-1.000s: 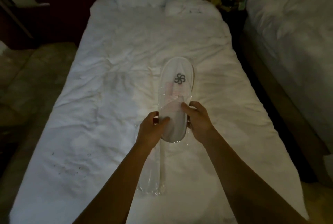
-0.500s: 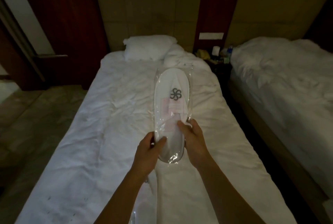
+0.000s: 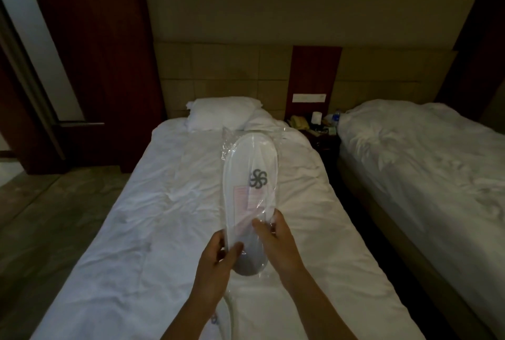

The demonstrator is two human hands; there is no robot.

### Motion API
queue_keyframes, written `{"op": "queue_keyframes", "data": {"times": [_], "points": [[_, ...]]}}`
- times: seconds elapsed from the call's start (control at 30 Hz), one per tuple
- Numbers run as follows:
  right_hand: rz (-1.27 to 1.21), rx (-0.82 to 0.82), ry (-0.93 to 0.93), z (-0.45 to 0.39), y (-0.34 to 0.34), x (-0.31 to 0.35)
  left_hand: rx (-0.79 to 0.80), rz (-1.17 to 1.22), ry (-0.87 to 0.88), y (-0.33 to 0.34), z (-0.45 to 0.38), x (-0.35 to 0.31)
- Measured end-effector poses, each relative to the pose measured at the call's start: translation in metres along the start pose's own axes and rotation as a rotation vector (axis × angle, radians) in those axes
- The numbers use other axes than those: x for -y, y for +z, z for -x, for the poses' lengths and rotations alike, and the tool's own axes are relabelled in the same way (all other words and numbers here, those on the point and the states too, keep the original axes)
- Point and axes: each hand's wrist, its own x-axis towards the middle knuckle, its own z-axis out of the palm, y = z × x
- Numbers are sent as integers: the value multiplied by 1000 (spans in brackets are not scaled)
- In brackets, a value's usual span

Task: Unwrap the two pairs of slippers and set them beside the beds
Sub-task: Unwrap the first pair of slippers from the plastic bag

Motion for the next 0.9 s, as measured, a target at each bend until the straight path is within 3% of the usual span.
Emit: {"op": "queue_keyframes", "data": {"times": [0.23, 0.33, 0.43, 0.5, 0.67, 0.77, 0.9], "points": [[61, -75, 61, 3, 13, 6, -16, 11, 30, 1, -3, -5], [268, -171, 124, 6, 22, 6, -8, 91, 18, 1, -3, -6], [520, -357, 75, 20, 27, 7, -34, 113, 49, 1, -4, -5], [555, -360, 52, 29, 34, 8, -59, 110, 84, 4, -4, -6], [331, -96, 140, 38, 52, 10, -33, 339, 62, 8, 3, -18], [221, -108, 88, 37, 51, 12, -30, 400, 35, 6, 4, -18], [163, -166, 39, 36, 50, 18, -1, 259, 114, 5, 6, -17]]}}
